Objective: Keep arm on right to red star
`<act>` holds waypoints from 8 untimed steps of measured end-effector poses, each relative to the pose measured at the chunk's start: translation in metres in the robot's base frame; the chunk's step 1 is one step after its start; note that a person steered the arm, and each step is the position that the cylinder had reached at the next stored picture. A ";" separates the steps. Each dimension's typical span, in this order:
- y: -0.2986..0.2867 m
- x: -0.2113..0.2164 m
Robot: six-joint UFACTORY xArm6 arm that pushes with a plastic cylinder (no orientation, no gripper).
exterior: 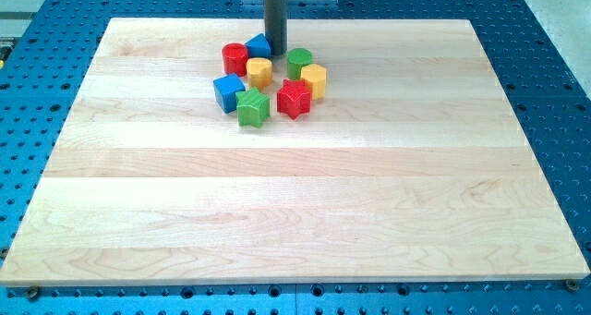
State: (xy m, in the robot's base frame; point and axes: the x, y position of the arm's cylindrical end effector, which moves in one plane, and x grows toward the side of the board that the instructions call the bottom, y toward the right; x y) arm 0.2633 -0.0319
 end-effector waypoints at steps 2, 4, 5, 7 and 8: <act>-0.045 0.007; -0.013 0.007; 0.002 0.007; 0.056 0.007; 0.093 0.013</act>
State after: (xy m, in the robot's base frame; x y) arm 0.2763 0.0612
